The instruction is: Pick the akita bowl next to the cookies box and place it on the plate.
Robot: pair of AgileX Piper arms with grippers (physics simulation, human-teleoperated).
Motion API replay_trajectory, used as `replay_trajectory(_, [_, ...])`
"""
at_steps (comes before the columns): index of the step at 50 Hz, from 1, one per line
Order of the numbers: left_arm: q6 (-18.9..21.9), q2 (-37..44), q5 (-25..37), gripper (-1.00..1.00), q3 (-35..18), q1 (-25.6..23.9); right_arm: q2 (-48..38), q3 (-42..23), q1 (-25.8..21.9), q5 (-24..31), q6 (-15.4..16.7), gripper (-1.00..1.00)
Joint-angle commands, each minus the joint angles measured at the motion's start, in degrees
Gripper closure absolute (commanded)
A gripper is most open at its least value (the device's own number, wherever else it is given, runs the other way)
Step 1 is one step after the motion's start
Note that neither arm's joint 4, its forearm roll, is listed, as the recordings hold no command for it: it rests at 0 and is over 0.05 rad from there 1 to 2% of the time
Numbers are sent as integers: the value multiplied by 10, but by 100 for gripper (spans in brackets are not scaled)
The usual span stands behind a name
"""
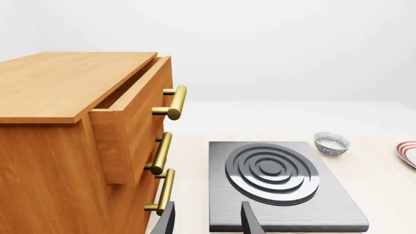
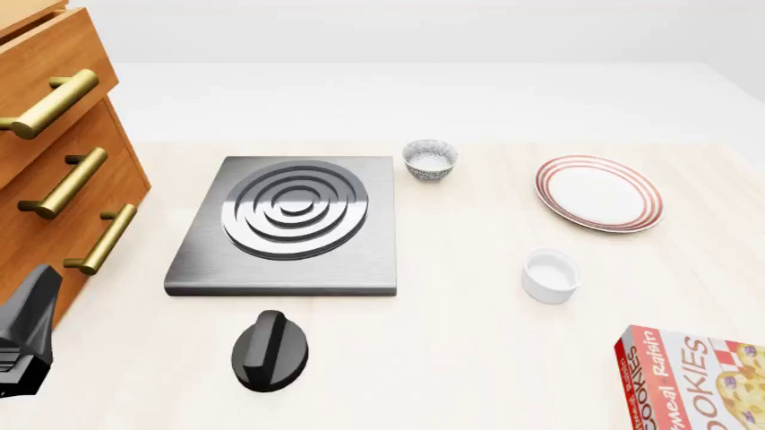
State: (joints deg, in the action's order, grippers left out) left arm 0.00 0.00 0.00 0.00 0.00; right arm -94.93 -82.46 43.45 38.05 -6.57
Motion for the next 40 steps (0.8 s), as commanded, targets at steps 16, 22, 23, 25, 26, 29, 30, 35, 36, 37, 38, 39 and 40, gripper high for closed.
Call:
replay_trajectory(16, [0, 0, 0, -100, 0, 0, -4, 17, -79, -7, -78, 100])
replay_trajectory(22, [0, 0, 0, -100, 0, 0, -12, 20, -96, -15, -90, 100])
replay_trajectory(23, [0, 0, 0, -100, 0, 0, -12, 22, -100, -16, -94, 100])
replay_trajectory(25, [0, 0, 0, -100, 0, 0, -14, 21, -103, -17, -95, 100])
replay_trajectory(26, [0, 0, 0, -100, 0, 0, -15, 21, -105, -17, -96, 100])
replay_trajectory(29, [0, 0, 0, -100, 0, 0, -18, 21, -108, -18, -99, 100])
replay_trajectory(30, [0, 0, 0, -100, 0, 0, -20, 15, -108, -16, -97, 100])
replay_trajectory(35, [0, 0, 0, -100, 0, 0, -23, 16, -118, -17, -104, 100])
replay_trajectory(36, [0, 0, 0, -100, 0, 0, -24, 14, -118, -16, -103, 100])
replay_trajectory(37, [0, 0, 0, -100, 0, 0, -25, 13, -119, -16, -103, 100])
replay_trajectory(38, [0, 0, 0, -100, 0, 0, -25, 13, -122, -17, -104, 100])
replay_trajectory(39, [0, 0, 0, -100, 0, 0, -26, 13, -127, -17, -107, 100])
replay_trajectory(40, [0, 0, 0, -100, 0, 0, -28, 12, -128, -17, -108, 100])
